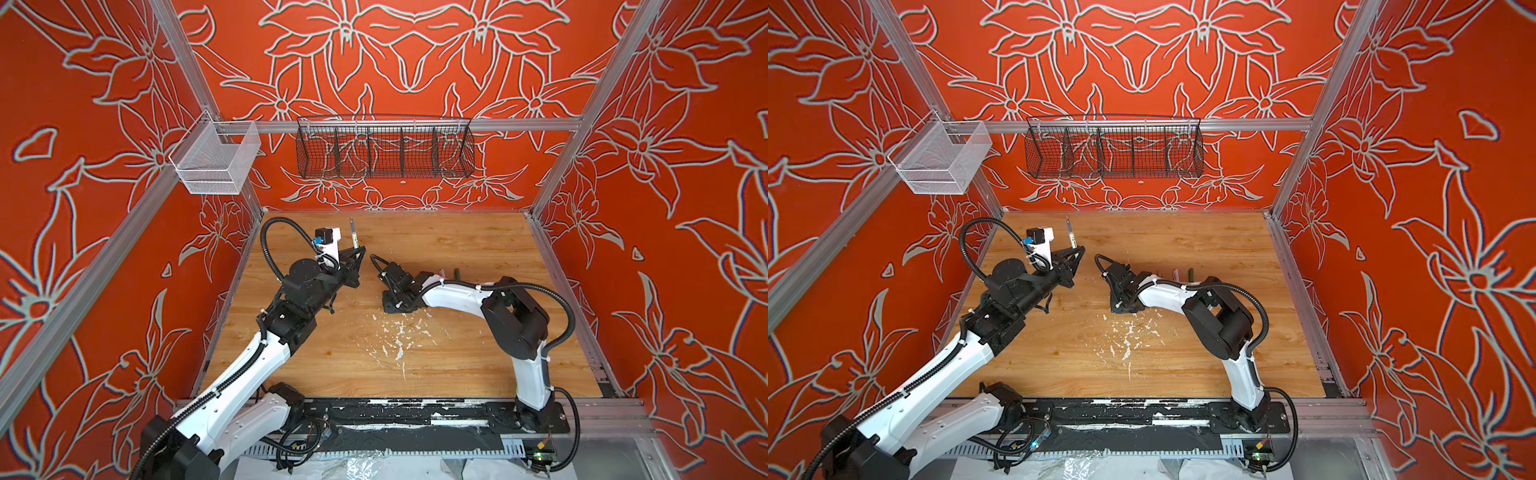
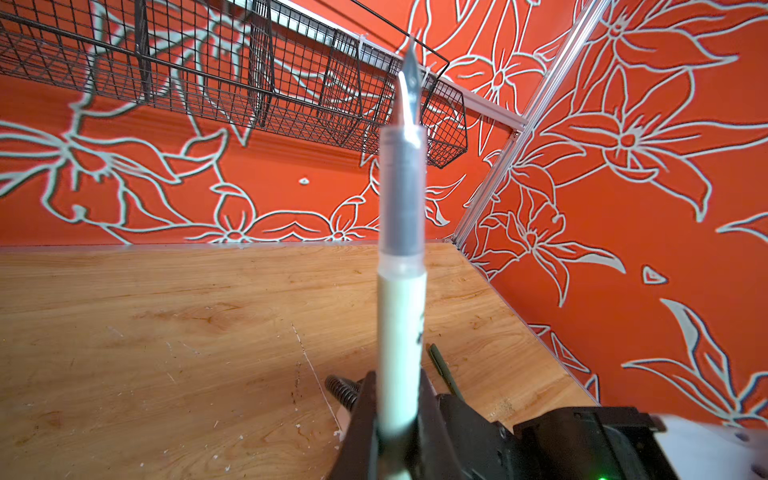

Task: Insert the pens into the pen caps
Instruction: 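Grasp the mint-green cap on the table with the right gripper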

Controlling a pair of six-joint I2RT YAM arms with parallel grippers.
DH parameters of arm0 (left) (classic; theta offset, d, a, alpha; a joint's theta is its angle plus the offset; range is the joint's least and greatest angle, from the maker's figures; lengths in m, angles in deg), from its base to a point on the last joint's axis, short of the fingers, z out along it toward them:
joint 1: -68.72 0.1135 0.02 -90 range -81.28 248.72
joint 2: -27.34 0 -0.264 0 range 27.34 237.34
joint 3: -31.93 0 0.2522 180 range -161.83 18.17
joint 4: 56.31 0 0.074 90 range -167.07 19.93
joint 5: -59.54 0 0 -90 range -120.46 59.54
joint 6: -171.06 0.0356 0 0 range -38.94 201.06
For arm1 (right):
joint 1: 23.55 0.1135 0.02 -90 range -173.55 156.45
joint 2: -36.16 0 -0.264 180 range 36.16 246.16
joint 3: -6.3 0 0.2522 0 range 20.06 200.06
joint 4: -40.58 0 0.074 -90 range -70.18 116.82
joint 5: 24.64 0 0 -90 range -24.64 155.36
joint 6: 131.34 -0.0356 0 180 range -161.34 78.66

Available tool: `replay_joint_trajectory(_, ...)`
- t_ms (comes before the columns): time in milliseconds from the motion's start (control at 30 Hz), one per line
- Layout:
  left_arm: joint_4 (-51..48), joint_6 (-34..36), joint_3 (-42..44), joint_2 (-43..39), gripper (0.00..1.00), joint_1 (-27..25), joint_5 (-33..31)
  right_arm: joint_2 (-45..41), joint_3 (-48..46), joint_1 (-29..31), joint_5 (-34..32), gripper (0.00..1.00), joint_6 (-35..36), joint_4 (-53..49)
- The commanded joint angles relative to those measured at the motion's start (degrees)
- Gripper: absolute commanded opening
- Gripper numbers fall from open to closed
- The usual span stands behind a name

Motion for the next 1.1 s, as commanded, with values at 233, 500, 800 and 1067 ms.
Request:
replay_joint_trajectory(233,0.57,0.51,-1.49,-0.96,0.00,0.15,0.70,-3.50,1.40,-0.19,1.59,0.35,5.31,-3.84)
replay_joint_trajectory(500,0.41,0.95,-1.49,-0.88,0.00,0.15,0.17,-5.03,3.28,-0.35,4.11,0.37,9.15,-6.14)
replay_joint_trajectory(800,0.13,1.34,-1.58,-0.78,0.00,0.15,0.00,-2.09,6.54,-0.26,4.13,0.34,10.03,-9.90)
replay_joint_trajectory(1067,0.10,1.30,-1.65,-0.78,0.00,0.15,0.26,1.21,8.90,-0.18,4.79,0.29,12.09,-12.51)
